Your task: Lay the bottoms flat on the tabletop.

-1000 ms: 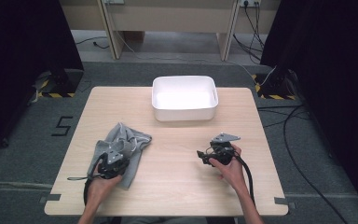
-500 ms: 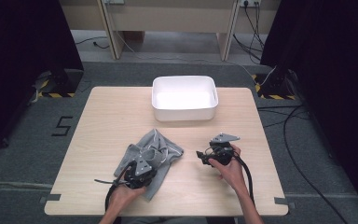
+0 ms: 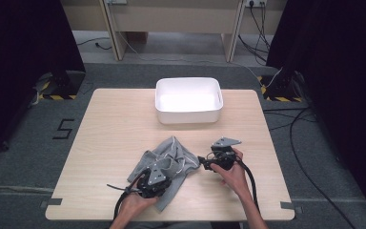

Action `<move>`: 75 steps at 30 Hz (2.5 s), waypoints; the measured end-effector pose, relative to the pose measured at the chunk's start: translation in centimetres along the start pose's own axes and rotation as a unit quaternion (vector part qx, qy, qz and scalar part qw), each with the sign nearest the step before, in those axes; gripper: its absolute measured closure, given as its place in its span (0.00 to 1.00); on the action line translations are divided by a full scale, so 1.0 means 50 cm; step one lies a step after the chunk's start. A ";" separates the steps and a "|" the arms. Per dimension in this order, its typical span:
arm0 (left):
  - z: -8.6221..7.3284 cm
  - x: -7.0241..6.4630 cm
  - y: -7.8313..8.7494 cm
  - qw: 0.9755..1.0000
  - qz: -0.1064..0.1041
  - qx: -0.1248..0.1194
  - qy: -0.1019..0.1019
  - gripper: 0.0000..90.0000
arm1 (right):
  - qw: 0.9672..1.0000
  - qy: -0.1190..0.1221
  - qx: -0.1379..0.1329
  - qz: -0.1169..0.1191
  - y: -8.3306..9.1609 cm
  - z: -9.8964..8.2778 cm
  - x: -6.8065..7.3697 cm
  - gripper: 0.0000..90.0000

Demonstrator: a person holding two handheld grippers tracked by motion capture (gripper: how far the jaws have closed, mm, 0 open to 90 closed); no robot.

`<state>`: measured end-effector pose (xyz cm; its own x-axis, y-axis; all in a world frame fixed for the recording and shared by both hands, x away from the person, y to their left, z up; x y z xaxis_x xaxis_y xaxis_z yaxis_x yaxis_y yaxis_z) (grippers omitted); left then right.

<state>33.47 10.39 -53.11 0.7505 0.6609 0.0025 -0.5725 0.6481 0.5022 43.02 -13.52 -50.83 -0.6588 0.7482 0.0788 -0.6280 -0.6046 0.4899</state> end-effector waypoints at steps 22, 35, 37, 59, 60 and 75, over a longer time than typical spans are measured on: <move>0.023 0.031 0.040 0.999 -0.015 -0.040 0.032 0.59 | 0.998 0.046 0.043 0.008 -0.038 -0.027 0.035 0.36; 0.015 0.158 0.122 0.990 0.092 -0.067 0.082 0.51 | 0.998 0.035 0.042 -0.016 -0.023 -0.038 0.020 0.39; 0.011 0.168 0.126 0.989 0.091 -0.071 0.096 0.51 | 0.998 0.033 0.042 -0.023 -0.017 -0.040 0.015 0.39; -0.014 0.198 0.115 0.986 0.099 -0.053 0.125 0.51 | 0.999 0.038 -0.011 0.012 0.074 0.001 0.047 0.40; -0.015 0.199 0.115 0.986 0.099 -0.053 0.126 0.51 | 0.999 0.036 -0.013 0.017 0.074 0.004 0.052 0.40; -0.021 0.207 0.122 0.984 0.109 -0.049 0.131 0.51 | 0.992 0.063 -0.022 0.103 0.024 0.034 0.131 0.47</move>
<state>37.40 21.60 -50.90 0.5037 0.8543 -0.1282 -0.7490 0.5058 0.4279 38.66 -8.86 -48.26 -0.8202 0.5685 0.0631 -0.4898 -0.7550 0.4360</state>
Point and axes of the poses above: each handheld gripper's, and its own axes: y roughly backward along the jaws, z roughly out of its top, x roughly to its left, the point moved 3 cm from there along -y, roughly forward along the jaws, and after that the axes turned 11 degrees about -x, right-handed, at the moved point
